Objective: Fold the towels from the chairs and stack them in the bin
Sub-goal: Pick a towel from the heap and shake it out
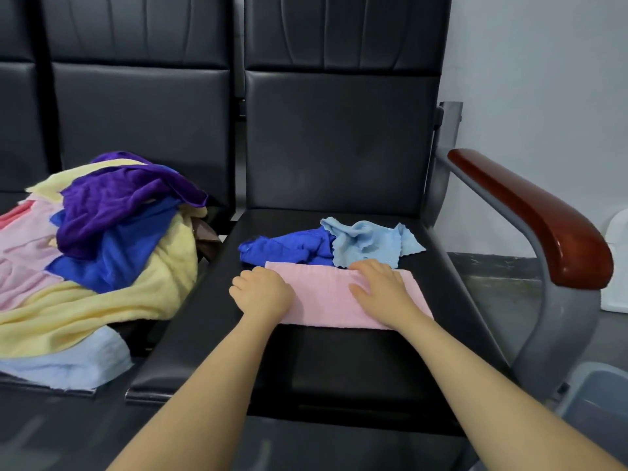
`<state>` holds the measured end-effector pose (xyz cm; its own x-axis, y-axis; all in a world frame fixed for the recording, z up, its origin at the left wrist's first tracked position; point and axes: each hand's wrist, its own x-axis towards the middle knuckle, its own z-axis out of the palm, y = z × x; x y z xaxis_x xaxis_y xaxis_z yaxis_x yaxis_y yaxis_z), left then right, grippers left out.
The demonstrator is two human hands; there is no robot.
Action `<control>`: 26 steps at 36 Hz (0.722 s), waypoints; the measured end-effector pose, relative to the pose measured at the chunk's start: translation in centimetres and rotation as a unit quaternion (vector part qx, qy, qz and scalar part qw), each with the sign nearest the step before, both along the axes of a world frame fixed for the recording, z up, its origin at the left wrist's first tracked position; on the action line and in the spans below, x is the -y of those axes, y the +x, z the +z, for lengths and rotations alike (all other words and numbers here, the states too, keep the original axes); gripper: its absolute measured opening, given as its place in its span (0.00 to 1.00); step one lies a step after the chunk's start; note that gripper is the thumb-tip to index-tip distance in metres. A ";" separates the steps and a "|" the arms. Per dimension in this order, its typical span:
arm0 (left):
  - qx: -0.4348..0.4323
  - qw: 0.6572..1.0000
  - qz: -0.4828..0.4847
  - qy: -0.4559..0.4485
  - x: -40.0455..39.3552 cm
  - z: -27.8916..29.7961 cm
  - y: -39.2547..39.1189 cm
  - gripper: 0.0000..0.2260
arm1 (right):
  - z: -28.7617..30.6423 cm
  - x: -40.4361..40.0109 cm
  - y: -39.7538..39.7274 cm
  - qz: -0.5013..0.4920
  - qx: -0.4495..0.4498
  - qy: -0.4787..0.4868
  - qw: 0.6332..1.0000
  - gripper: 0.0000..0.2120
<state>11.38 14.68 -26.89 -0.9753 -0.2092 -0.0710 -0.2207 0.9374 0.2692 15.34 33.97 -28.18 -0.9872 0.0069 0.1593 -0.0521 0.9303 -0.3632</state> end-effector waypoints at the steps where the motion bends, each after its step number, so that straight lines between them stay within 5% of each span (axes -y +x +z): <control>1: 0.002 1.000 -0.002 0.001 0.3 0.0 0.1 0.17 | -0.2 0.1 0.1 0.016 0.026 0.028 0.999 0.21; 6: -0.024 0.998 -0.052 0.005 1.2 0.0 0.6 0.12 | -0.3 0.5 0.7 0.027 0.133 0.108 0.985 0.27; 16: -0.189 0.972 -0.131 0.045 1.1 2.4 1.9 0.06 | -0.2 4.0 0.9 0.009 0.159 0.091 0.983 0.29; 21: -0.208 0.931 -0.131 0.269 0.4 3.3 1.8 0.12 | 0.4 6.1 0.0 0.013 0.120 -0.040 0.992 0.25; 24: -0.191 0.925 -0.127 0.303 -0.1 3.8 1.8 0.14 | 0.8 5.7 0.2 -0.036 0.050 -0.242 0.968 0.18; 26: -0.176 0.924 -0.128 0.314 -0.8 4.2 2.0 0.16 | 1.2 4.5 0.6 -0.083 0.010 -0.231 0.969 0.15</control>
